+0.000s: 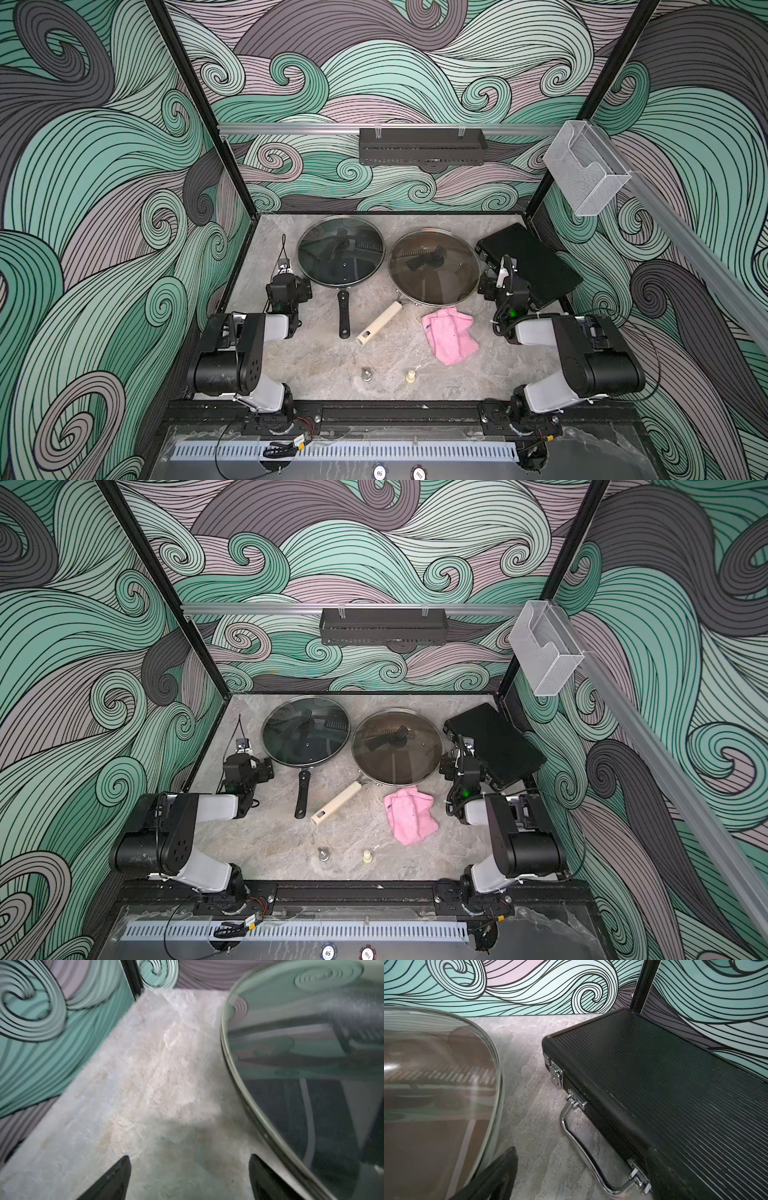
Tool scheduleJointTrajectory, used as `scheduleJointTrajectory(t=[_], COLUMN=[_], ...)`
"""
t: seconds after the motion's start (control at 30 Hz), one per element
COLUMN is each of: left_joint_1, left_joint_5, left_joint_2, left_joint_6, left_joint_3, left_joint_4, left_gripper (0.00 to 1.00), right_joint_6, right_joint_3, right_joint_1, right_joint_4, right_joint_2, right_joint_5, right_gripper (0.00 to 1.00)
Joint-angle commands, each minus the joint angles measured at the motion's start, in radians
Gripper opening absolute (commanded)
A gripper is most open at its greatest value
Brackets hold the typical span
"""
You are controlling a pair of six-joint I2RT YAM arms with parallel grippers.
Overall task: Wipe the pot lid with a cloth
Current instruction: Reset both arms
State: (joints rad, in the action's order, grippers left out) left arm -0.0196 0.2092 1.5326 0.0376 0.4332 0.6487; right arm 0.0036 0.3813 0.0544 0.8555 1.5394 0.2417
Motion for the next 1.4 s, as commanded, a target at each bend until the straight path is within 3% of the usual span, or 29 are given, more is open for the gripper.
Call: scheduleJointTrajectory(t=[0.0, 0.07, 0.1, 0.63, 0.77, 0.83, 0.9, 0.97, 1.07, 1.13, 1.2, 1.37], left_joint_1=[-0.025, -0.025, -0.024, -0.025, -0.018, -0.018, -0.016, -0.003, 0.0, 0.0, -0.001, -0.01], left_joint_5=[-0.105, -0.104, -0.101, -0.105, -0.137, -0.047, 0.07, 0.033, -0.121, -0.079, 0.007, -0.013], left_joint_2=[0.008, -0.01, 0.0, -0.003, -0.03, -0.033, -0.011, -0.01, -0.029, -0.039, -0.009, -0.007], left_joint_6=[-0.013, 0.002, -0.001, 0.001, -0.025, 0.014, 0.068, 0.036, -0.038, -0.021, 0.018, 0.025], left_joint_3=[0.033, 0.052, 0.044, 0.049, -0.013, -0.031, 0.029, 0.026, -0.024, -0.044, 0.022, 0.038], left_joint_4=[0.057, -0.013, 0.019, 0.004, 0.086, 0.117, 0.028, 0.041, 0.106, 0.132, 0.043, 0.02], left_gripper=[0.9, 0.91, 0.99, 0.98, 0.99, 0.99, 0.99, 0.99, 0.99, 0.99, 0.99, 0.99], right_joint_6=[-0.01, -0.01, -0.01, -0.011, -0.01, -0.01, -0.009, -0.01, -0.01, -0.01, -0.011, -0.011], right_joint_3=[0.01, 0.01, 0.01, 0.007, 0.007, 0.007, 0.007, 0.007, 0.007, 0.007, 0.007, 0.007], right_joint_1=[-0.008, -0.007, -0.008, -0.007, -0.007, -0.007, -0.008, -0.008, -0.008, -0.008, -0.007, -0.008], right_joint_4=[0.012, 0.016, 0.013, 0.018, 0.017, 0.019, 0.017, 0.017, 0.017, 0.017, 0.016, 0.018], right_joint_2=[-0.003, -0.003, -0.004, -0.004, -0.004, -0.004, -0.004, -0.004, -0.004, -0.005, -0.005, -0.004], right_joint_5=[-0.045, -0.044, -0.044, -0.045, -0.044, -0.044, -0.044, -0.044, -0.044, -0.044, -0.045, -0.044], right_gripper=[0.99, 0.99, 0.99, 0.99, 0.99, 0.99, 0.99, 0.99, 0.99, 0.99, 0.99, 0.99])
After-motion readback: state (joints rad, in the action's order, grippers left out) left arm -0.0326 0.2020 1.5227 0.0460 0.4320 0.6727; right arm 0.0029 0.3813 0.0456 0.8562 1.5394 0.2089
